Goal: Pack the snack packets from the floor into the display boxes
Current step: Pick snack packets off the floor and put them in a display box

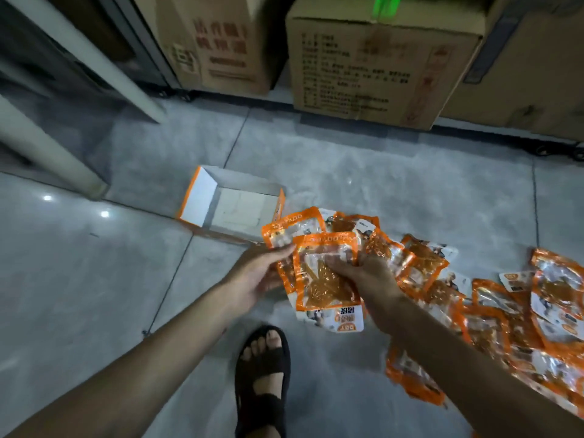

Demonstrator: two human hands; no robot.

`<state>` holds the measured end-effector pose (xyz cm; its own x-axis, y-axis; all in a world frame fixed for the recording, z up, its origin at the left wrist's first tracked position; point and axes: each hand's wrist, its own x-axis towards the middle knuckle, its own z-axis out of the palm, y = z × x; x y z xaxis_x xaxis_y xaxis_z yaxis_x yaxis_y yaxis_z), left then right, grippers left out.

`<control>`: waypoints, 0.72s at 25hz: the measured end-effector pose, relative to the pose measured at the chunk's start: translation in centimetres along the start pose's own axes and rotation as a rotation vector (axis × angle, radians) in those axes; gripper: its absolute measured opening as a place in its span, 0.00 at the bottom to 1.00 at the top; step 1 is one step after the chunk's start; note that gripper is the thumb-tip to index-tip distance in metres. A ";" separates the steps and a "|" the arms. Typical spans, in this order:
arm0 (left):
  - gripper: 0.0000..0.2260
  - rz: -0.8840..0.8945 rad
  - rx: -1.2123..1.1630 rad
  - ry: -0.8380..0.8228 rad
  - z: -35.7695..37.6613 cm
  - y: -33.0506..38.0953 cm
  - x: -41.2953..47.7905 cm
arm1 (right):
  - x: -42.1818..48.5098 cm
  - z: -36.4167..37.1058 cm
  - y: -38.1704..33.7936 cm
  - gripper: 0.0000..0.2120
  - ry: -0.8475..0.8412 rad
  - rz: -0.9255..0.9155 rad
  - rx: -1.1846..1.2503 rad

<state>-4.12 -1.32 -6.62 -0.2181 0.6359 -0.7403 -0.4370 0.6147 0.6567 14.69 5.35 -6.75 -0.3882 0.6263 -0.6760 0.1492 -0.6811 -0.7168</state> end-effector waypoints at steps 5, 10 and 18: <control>0.12 0.162 -0.083 0.281 -6.5 0.7 3.3 | 5.5 5.4 -1.9 0.07 -0.052 -0.056 -0.258; 0.05 0.349 -0.089 0.702 -14.7 2.7 6.9 | 13.5 10.3 -5.1 0.09 -0.107 -0.424 -1.069; 0.12 0.465 0.819 0.709 -17.7 1.4 8.0 | 14.7 11.9 -0.9 0.14 -0.440 -0.337 -1.359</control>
<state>-21.94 -3.66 -14.13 -0.7579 0.6348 -0.1504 0.4467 0.6730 0.5895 -1.97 10.71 -14.02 -0.7798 0.3472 -0.5210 0.6239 0.4994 -0.6011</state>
